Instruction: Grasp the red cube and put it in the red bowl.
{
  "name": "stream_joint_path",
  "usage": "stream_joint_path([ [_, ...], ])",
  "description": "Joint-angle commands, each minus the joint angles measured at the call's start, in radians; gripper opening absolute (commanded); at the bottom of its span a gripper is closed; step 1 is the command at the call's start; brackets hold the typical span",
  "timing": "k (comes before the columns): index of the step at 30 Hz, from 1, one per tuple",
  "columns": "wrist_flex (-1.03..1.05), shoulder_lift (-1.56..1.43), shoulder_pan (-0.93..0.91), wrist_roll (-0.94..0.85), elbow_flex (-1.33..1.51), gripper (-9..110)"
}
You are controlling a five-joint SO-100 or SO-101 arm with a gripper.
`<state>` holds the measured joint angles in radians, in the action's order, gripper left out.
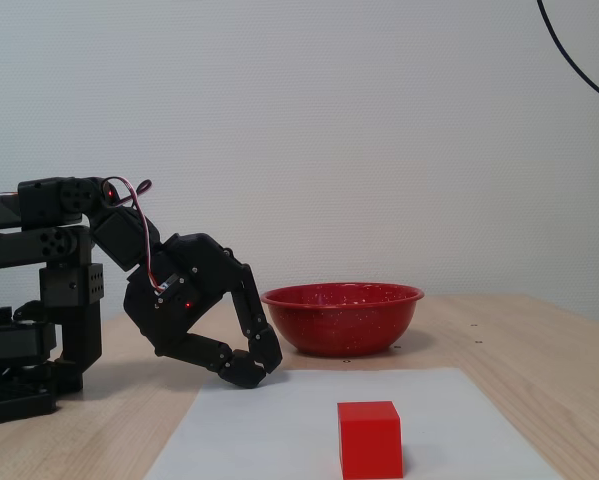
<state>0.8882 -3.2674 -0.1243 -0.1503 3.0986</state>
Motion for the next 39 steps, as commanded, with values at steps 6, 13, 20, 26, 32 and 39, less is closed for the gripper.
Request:
stream_joint_path([
  [6,0.006,-0.009,-0.009,0.006,0.005,0],
  [13,0.006,-0.009,-0.009,0.009,0.005,0],
  [20,0.006,-0.009,-0.012,0.018,0.005,0],
  [26,0.015,0.035,-0.009,0.029,-0.02,0],
  [32,0.054,0.146,0.015,0.046,-0.146,0],
  [39,0.181,0.359,0.026,0.083,-0.414,0],
])
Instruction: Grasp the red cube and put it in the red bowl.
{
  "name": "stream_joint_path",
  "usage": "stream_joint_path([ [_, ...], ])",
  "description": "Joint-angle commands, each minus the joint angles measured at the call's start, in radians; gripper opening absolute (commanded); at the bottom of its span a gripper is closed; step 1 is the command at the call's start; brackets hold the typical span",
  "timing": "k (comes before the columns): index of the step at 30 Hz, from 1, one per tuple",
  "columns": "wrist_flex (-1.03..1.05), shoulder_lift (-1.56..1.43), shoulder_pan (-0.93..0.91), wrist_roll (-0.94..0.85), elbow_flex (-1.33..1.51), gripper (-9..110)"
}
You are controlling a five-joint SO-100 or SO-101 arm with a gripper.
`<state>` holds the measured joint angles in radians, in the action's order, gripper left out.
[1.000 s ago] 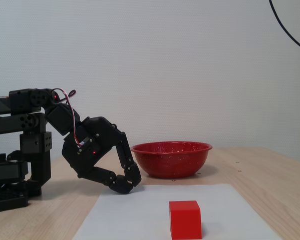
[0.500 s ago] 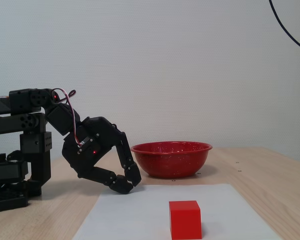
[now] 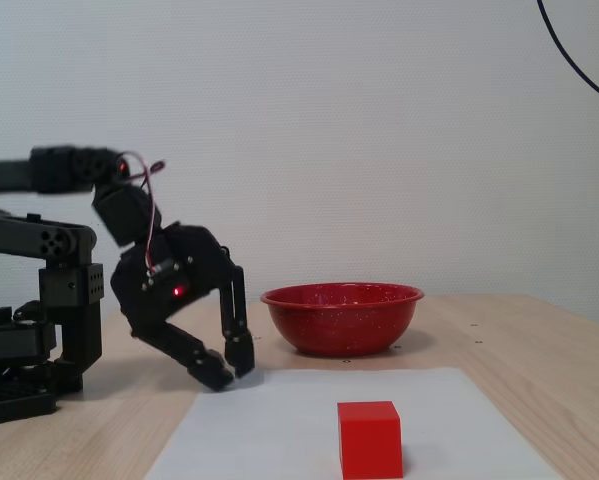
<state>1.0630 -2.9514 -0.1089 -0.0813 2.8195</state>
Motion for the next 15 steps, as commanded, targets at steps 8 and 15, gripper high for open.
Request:
stream_joint_path([
  [8,0.087,0.35,0.08,0.066,-0.477,0],
  [15,0.17,0.614,0.198,0.152,-0.782,0],
])
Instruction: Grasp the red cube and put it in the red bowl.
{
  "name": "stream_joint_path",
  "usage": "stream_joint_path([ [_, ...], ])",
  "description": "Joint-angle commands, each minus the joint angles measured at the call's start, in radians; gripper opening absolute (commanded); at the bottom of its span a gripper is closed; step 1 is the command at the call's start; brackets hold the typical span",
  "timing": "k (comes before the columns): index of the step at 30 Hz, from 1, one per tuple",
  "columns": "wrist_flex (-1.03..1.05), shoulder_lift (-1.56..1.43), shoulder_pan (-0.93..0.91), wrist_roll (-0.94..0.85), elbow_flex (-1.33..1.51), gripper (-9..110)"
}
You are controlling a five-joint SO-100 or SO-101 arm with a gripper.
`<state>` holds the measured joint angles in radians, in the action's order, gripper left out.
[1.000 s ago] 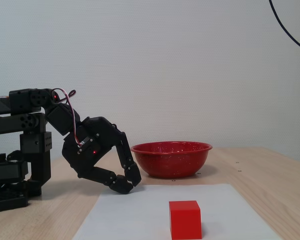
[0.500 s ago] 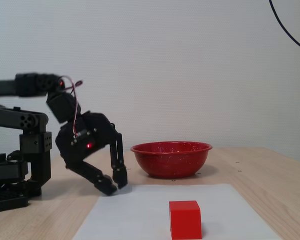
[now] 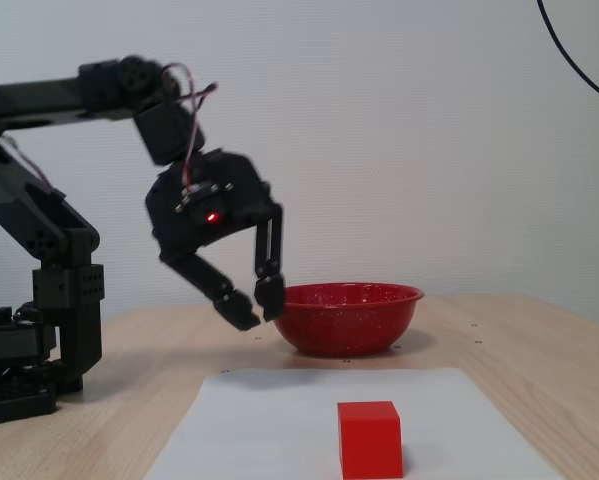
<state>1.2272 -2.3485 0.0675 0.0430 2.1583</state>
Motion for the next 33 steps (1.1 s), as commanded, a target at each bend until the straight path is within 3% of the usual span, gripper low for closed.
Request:
stream_joint_path([
  [1,0.02,0.038,0.038,0.049,-0.156,0],
  [22,0.35,0.653,0.275,0.232,-0.983,1],
  [33,0.483,0.925,0.371,0.35,-1.33,16],
])
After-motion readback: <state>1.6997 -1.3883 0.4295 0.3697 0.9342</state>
